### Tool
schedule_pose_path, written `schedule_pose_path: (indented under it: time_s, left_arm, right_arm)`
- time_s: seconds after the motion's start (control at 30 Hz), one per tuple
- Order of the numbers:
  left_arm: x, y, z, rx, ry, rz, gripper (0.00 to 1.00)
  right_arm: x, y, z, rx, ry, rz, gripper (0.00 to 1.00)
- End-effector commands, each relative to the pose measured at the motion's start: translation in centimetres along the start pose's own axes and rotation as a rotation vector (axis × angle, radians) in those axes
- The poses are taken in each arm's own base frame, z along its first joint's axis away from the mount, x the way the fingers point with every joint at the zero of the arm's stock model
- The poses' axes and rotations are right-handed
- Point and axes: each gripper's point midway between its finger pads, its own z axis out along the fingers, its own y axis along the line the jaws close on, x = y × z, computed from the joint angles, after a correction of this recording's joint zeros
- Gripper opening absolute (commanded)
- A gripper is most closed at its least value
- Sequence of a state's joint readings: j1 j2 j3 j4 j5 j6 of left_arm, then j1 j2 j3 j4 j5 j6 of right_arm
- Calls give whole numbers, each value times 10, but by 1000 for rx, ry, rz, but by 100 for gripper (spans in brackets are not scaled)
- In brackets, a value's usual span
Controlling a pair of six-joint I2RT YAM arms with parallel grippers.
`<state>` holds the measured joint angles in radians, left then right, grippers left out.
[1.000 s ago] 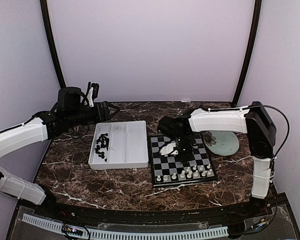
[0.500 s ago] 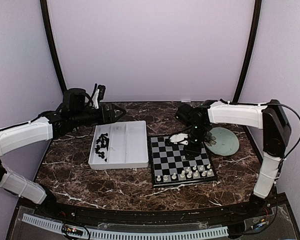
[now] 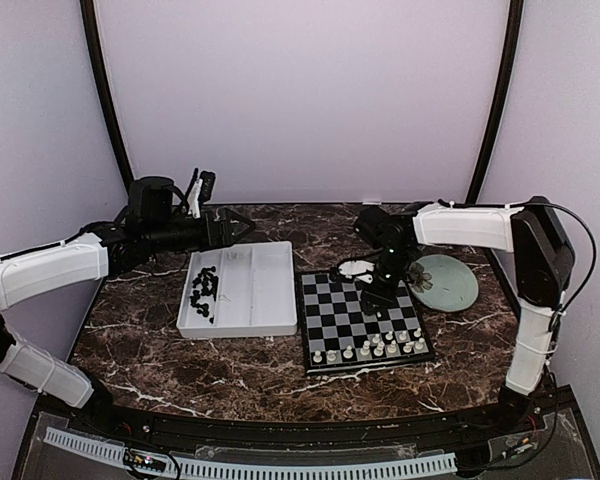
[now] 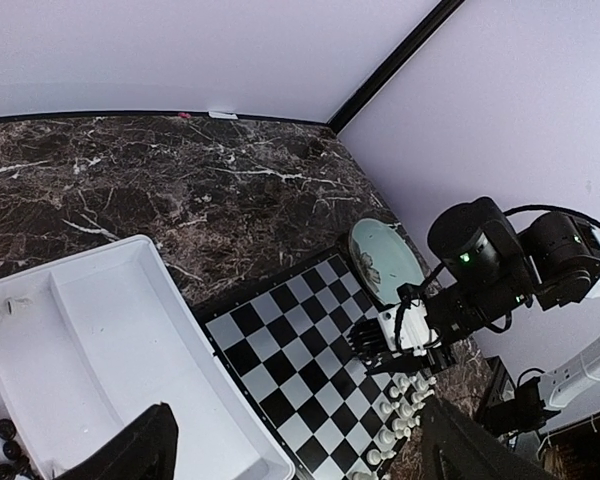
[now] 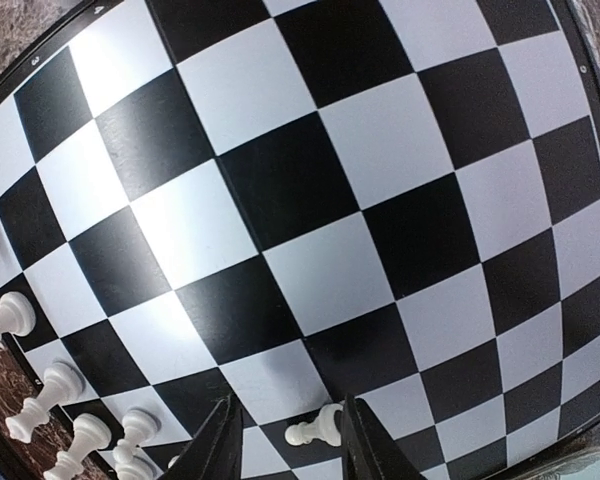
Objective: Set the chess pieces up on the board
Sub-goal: Adjust the pawn in the chess pile.
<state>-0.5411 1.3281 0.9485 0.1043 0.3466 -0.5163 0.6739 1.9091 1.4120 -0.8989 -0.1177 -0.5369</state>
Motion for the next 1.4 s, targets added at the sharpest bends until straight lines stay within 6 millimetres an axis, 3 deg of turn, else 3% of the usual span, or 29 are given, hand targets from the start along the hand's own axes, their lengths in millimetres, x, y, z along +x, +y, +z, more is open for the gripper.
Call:
schedule_pose_path:
  time_s: [0.0,0.17,0.3,0.8,1.37]
  left_arm:
    - [-16,-17,-6,57,-38,39,85]
    - [-16,-23,-6,92,-36,56,83]
    - [-15,-30,-5,117,-35,62,82]
    - [-14,-33,-11,113,-37,72,82]
    - [-11,-32,-11,116,-32,65,82]
  right_arm:
    - [0,-19,-24,31,-74,-11,35]
    - [27,-21,-26,57,-44,-179,35]
    - [36,-30,-25,118,-15,-272,36]
    - [30,-50,0,186,41,-406,40]
    - [20,-20,22,126,69,-523,44]
